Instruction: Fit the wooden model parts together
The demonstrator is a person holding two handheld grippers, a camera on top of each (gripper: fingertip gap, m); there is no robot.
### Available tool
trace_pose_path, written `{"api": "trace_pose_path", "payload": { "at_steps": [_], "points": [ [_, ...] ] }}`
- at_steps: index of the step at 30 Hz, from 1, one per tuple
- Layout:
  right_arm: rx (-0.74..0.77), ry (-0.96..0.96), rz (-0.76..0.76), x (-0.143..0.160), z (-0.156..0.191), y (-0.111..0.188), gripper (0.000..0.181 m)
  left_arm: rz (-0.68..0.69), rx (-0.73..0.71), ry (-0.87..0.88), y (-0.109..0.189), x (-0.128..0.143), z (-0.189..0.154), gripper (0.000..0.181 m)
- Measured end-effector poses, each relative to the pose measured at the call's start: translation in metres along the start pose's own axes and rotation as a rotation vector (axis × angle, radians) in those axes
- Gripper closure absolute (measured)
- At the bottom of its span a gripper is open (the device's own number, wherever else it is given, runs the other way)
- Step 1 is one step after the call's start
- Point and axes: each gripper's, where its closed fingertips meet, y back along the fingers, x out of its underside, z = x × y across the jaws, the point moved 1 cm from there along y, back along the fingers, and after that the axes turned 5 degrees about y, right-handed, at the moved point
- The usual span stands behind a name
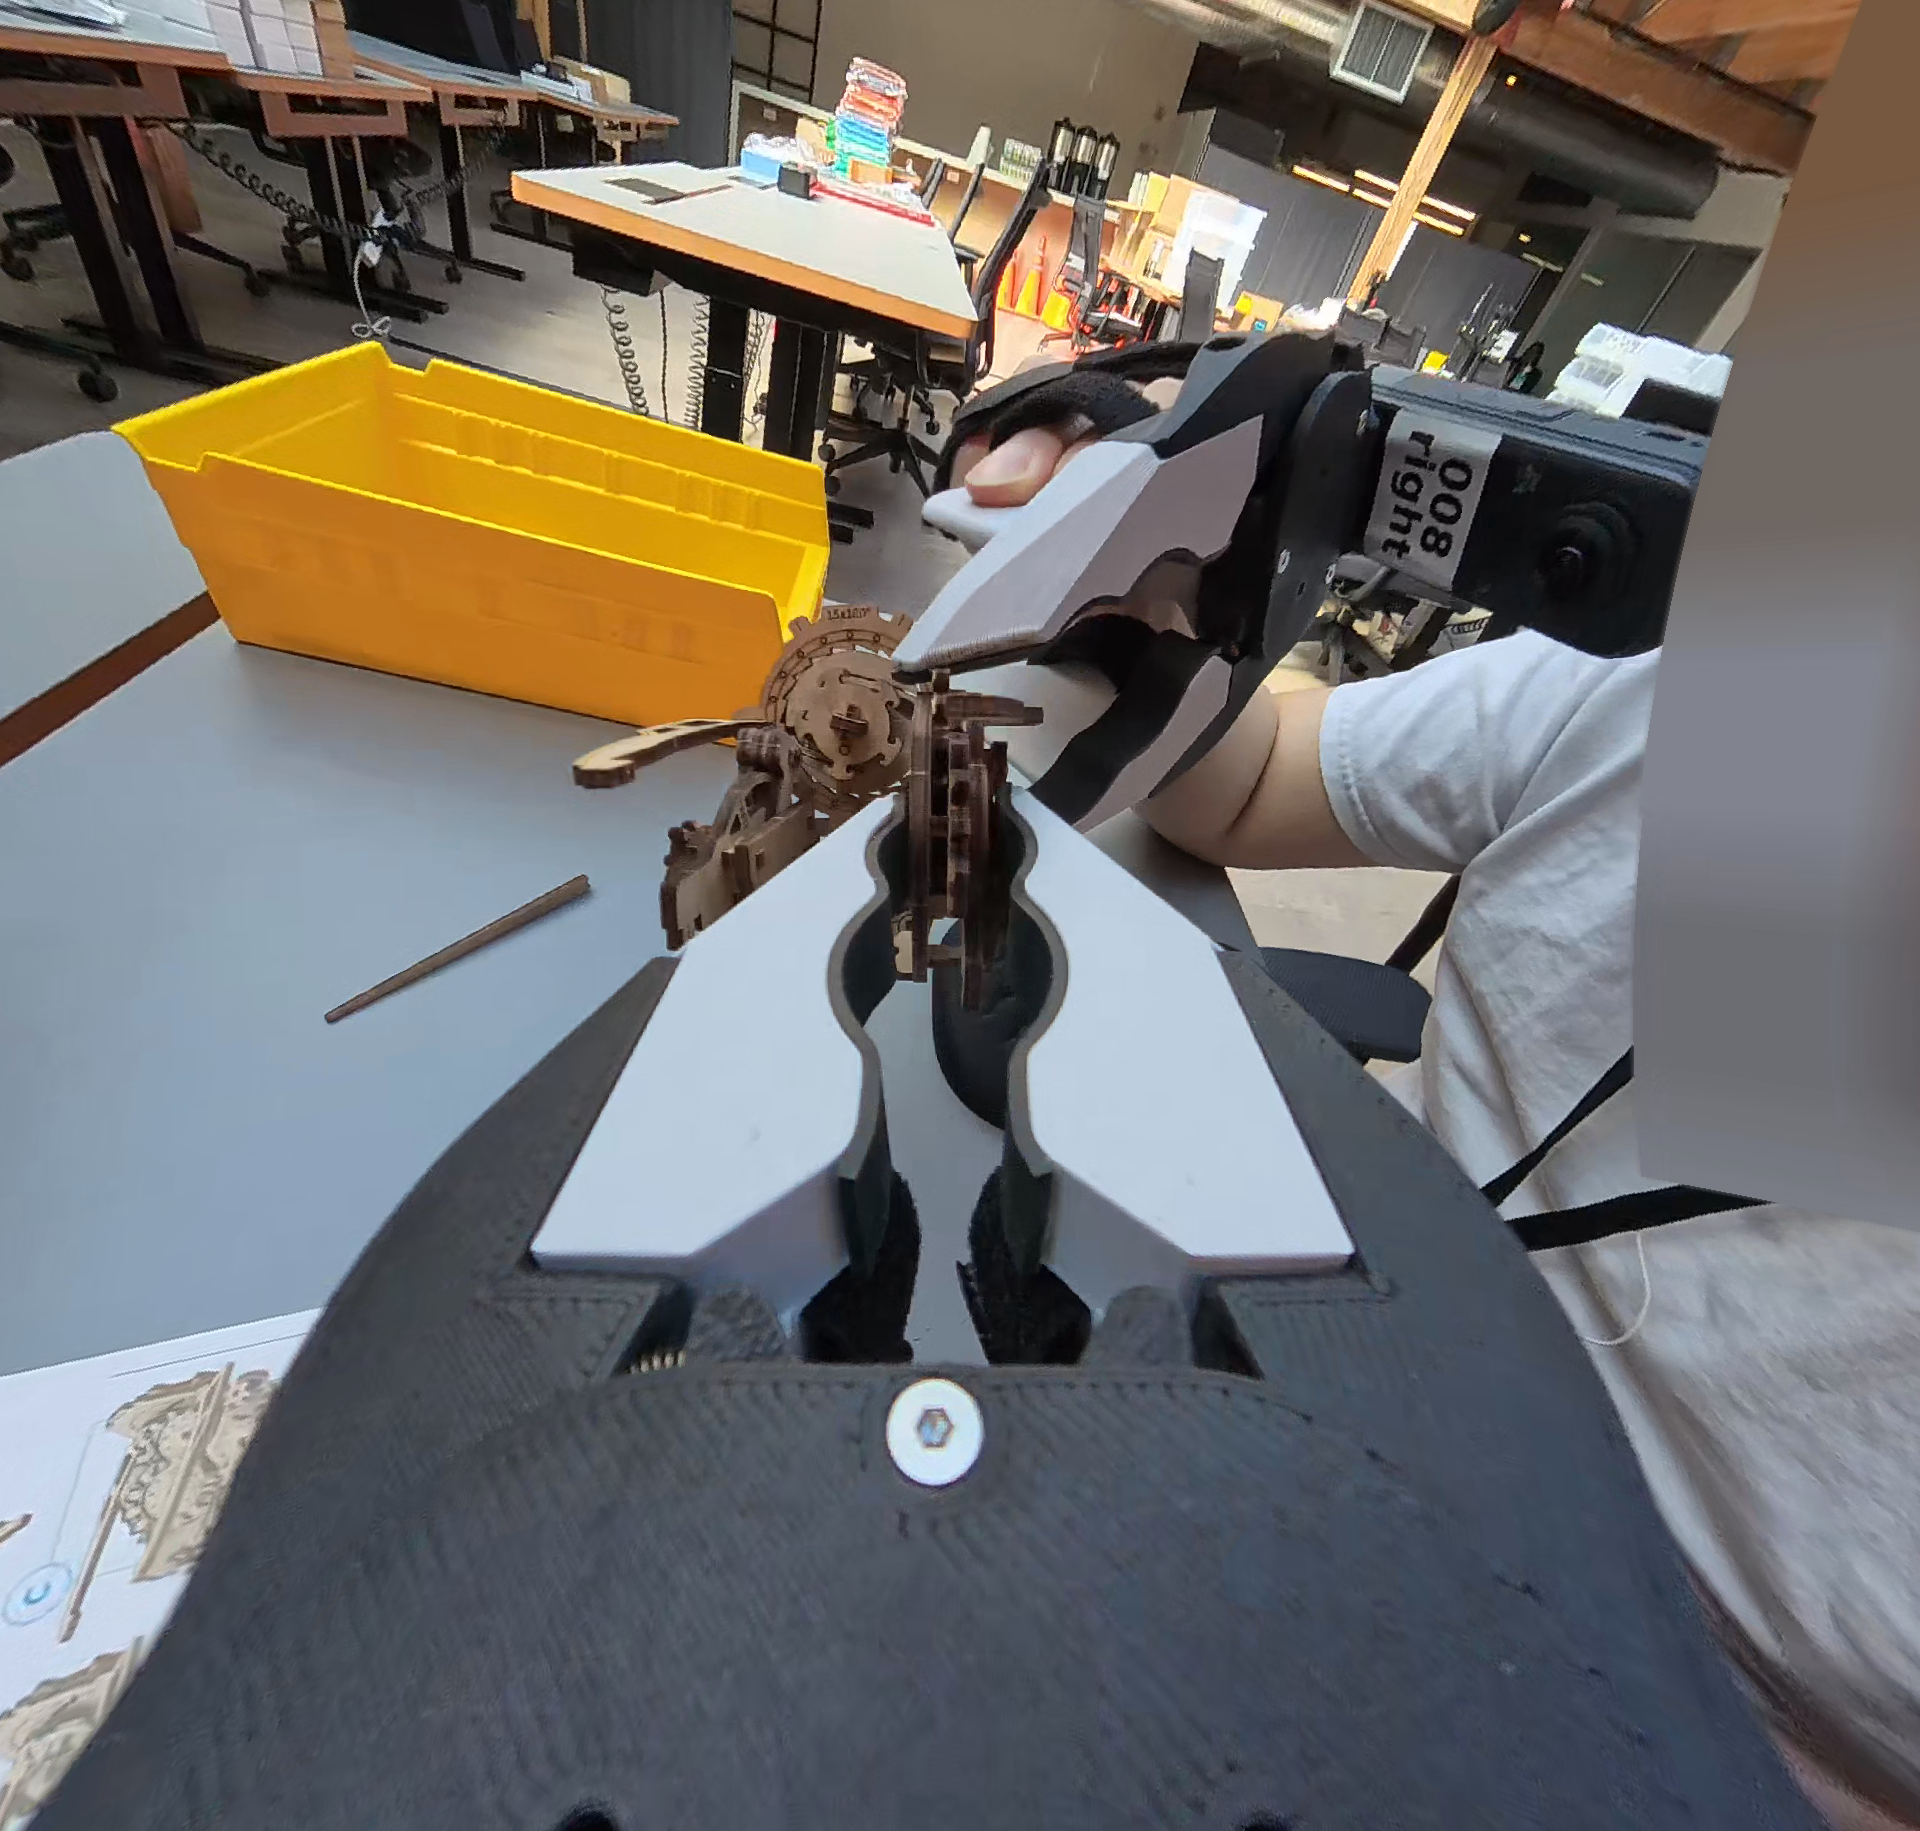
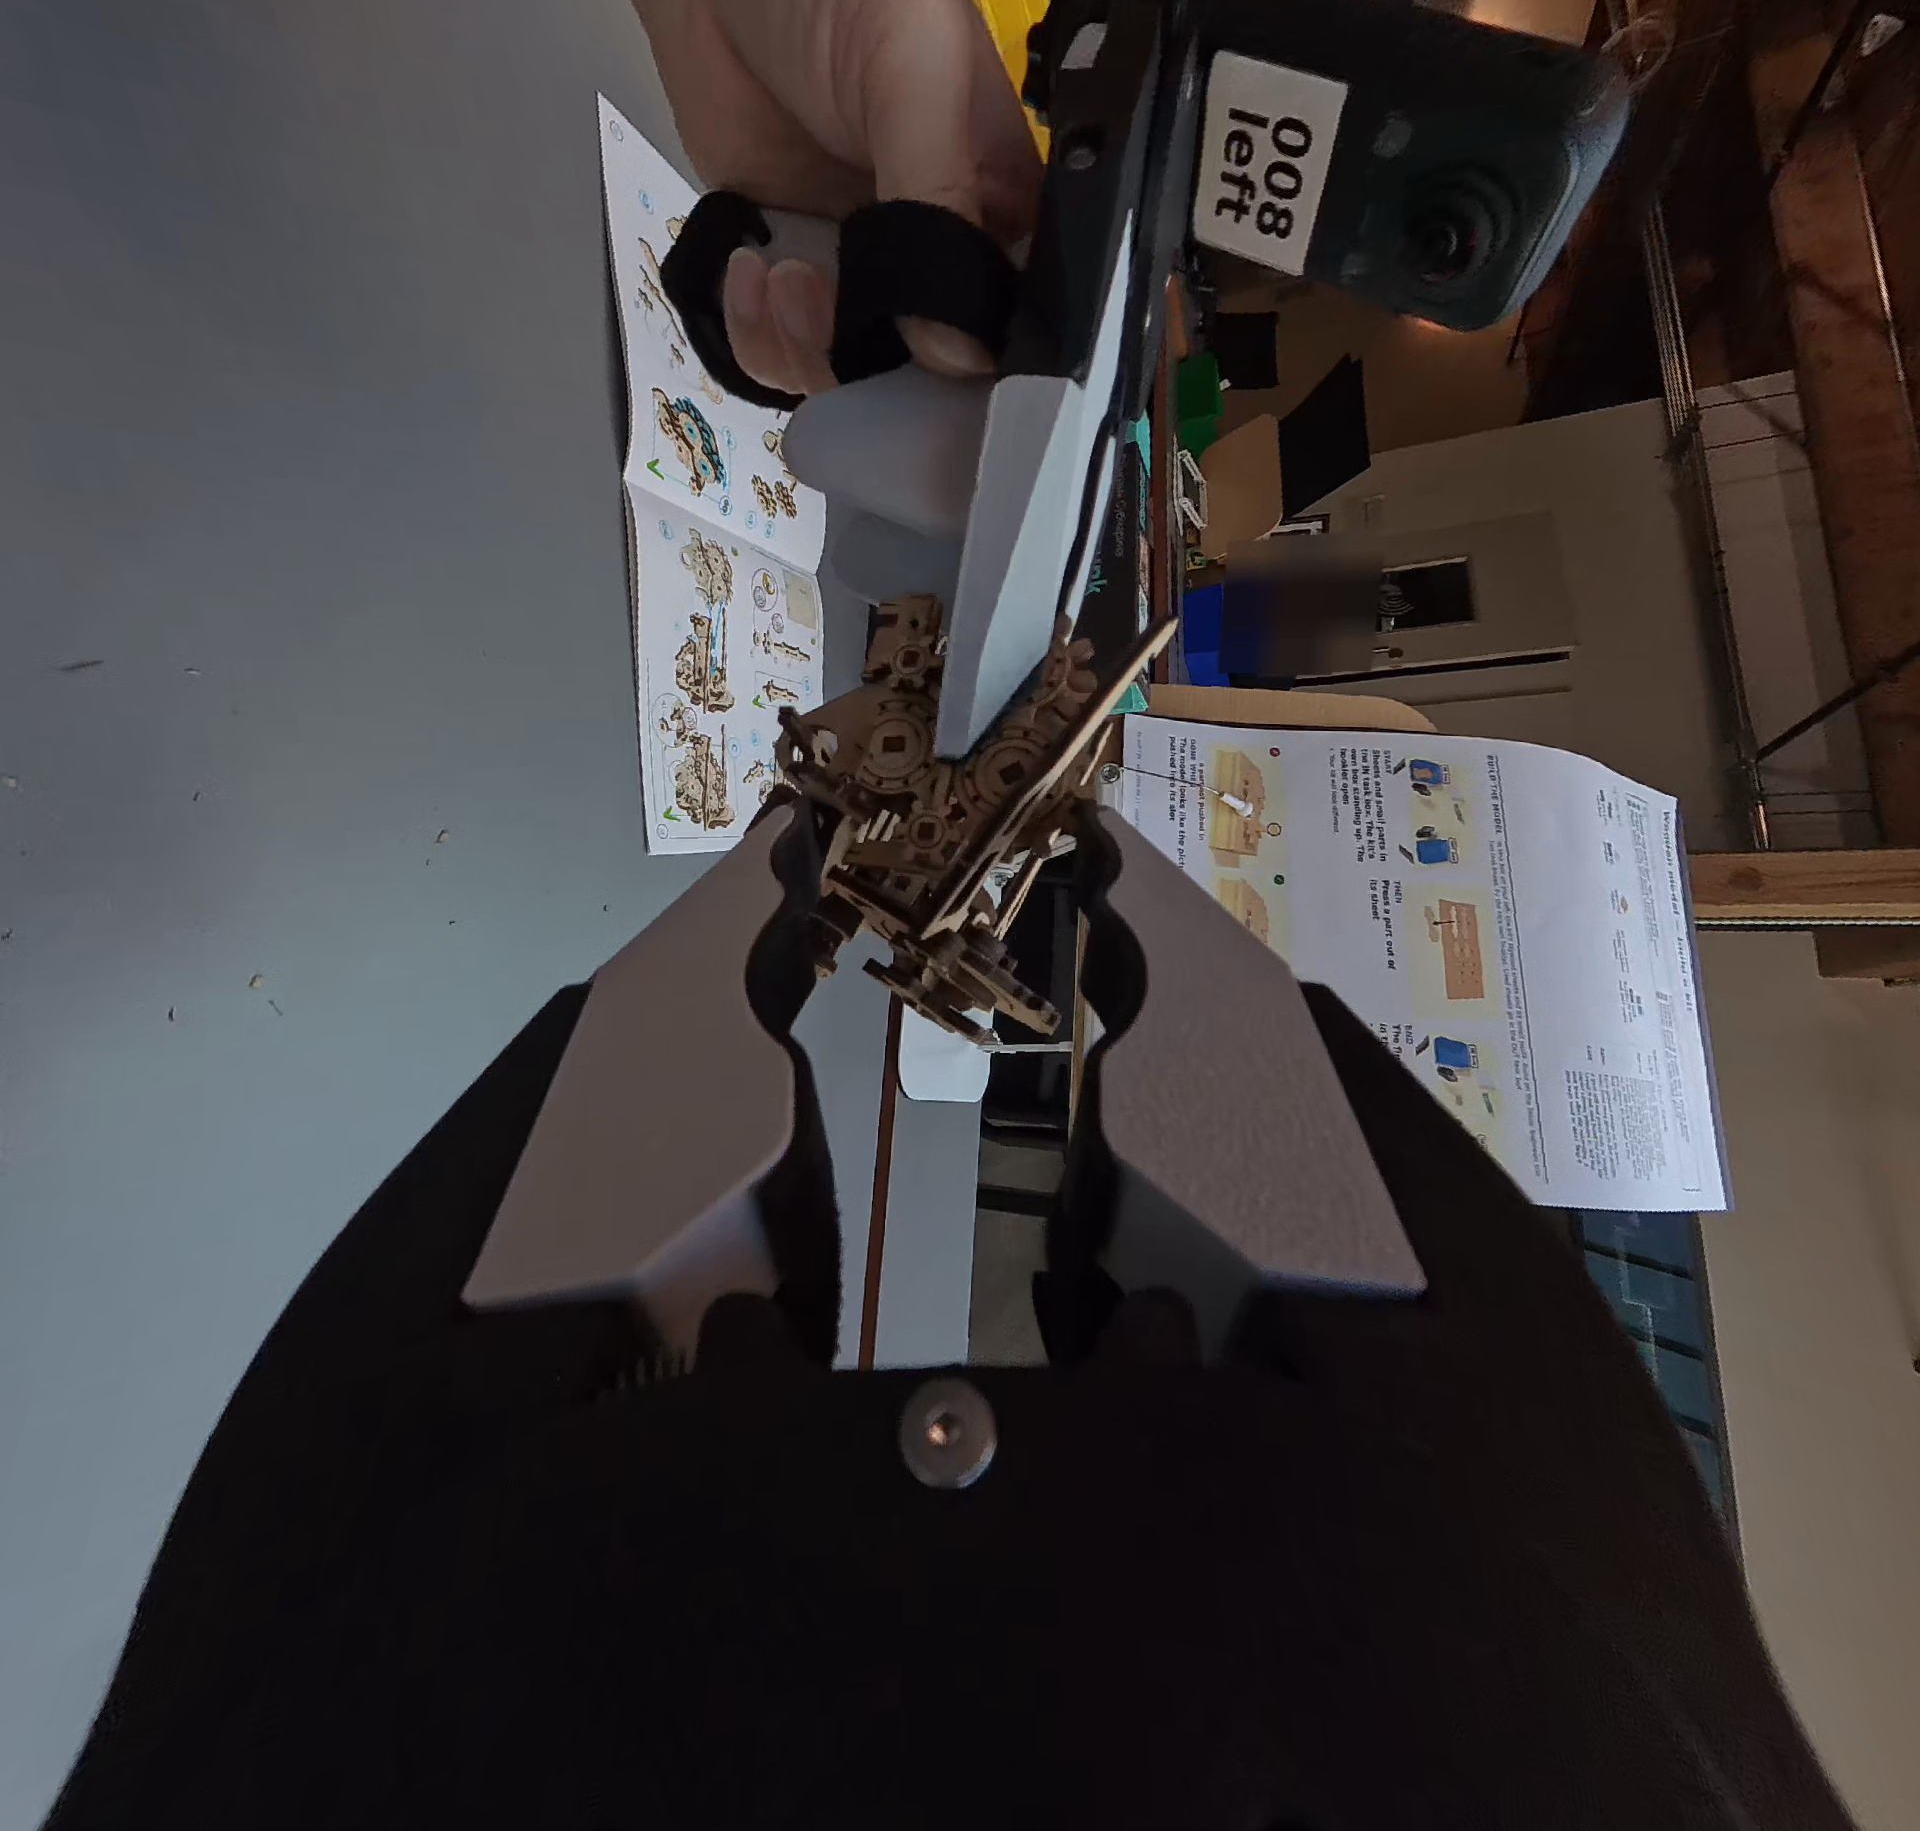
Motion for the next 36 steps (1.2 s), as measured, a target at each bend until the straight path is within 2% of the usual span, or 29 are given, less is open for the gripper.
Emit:
{"api": "trace_pose_path", "payload": {
  "at_steps": [7, 11, 12, 18, 21, 26, 36],
  "points": [
    [0.008, -0.017, -0.081, -0.002, 0.005, -0.005, 0.131, 0.045, 0.014, 0.118, 0.004, 0.006, 0.004, 0.167],
    [0.007, -0.119, -0.172, -0.007, 0.013, -0.008, 0.134, 0.020, 0.072, 0.261, 0.009, 0.018, 0.007, 0.169],
    [-0.010, -0.149, -0.189, -0.010, 0.021, -0.009, 0.138, 0.022, 0.087, 0.296, 0.010, 0.026, 0.007, 0.169],
    [-0.094, -0.203, -0.226, -0.022, 0.076, -0.027, 0.135, 0.065, 0.078, 0.516, 0.014, 0.086, 0.014, 0.168],
    [-0.116, -0.279, -0.259, -0.026, 0.085, -0.035, 0.131, 0.049, 0.083, 0.627, 0.020, 0.100, 0.016, 0.168],
    [-0.184, -0.376, -0.310, -0.027, 0.094, -0.040, 0.130, 0.056, 0.077, 0.657, 0.024, 0.111, 0.018, 0.168],
    [-0.265, -0.406, -0.293, -0.019, 0.114, -0.050, 0.128, 0.070, 0.104, 0.691, 0.026, 0.121, 0.024, 0.168]
  ]
}}
